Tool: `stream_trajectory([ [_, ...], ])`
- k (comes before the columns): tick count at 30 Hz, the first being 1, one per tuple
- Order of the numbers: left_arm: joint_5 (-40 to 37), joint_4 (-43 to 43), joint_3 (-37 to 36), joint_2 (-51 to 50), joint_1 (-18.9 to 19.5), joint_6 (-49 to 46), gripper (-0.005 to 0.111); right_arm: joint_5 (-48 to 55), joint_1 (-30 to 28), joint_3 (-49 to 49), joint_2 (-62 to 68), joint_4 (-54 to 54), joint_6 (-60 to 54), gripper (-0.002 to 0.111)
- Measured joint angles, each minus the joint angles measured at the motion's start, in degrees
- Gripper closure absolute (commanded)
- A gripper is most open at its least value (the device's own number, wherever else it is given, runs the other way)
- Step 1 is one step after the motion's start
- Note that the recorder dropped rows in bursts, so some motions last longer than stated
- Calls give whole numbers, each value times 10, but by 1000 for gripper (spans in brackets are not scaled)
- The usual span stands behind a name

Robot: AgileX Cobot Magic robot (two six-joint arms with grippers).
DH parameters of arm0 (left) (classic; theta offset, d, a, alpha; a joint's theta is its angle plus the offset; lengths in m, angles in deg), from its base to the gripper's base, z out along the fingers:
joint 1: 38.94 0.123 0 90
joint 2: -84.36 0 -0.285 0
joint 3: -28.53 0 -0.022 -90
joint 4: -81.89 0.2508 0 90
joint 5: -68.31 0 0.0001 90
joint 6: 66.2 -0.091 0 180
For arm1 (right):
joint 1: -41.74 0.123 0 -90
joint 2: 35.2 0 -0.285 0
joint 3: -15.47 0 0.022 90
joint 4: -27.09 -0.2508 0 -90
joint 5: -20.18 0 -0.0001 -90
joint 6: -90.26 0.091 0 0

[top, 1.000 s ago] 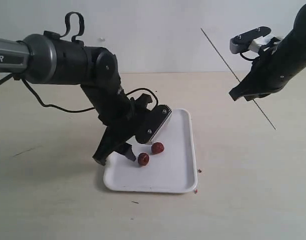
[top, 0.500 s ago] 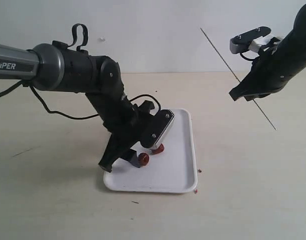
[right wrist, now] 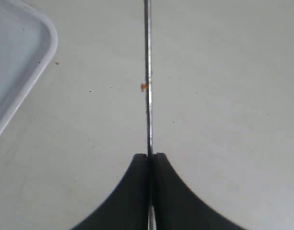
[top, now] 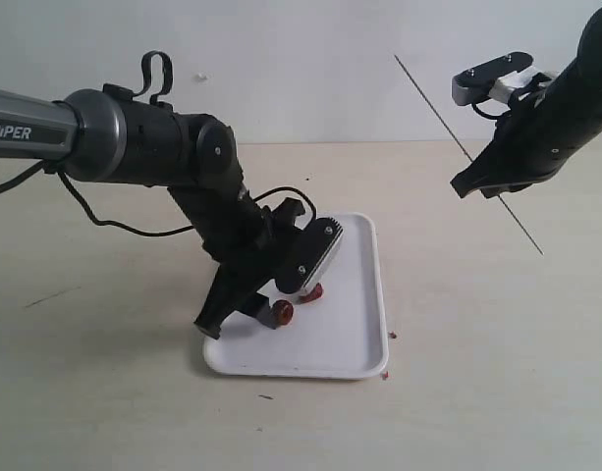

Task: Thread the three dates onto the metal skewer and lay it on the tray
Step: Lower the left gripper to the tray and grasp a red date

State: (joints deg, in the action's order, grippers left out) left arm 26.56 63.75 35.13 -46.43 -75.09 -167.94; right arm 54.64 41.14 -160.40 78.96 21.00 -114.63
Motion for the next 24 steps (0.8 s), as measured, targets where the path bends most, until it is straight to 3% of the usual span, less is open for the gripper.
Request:
stream_trajectory([
  [15, 5, -5, 0, -15, -2, 0, 56, -2, 0, 0, 0, 0, 0, 108],
  [21, 4, -5, 0, -15, -2, 0, 72, -2, 0, 0, 0, 0, 0, 108],
  [24, 4, -5, 0, -15, -2, 0, 71, -2, 0, 0, 0, 0, 0, 108],
])
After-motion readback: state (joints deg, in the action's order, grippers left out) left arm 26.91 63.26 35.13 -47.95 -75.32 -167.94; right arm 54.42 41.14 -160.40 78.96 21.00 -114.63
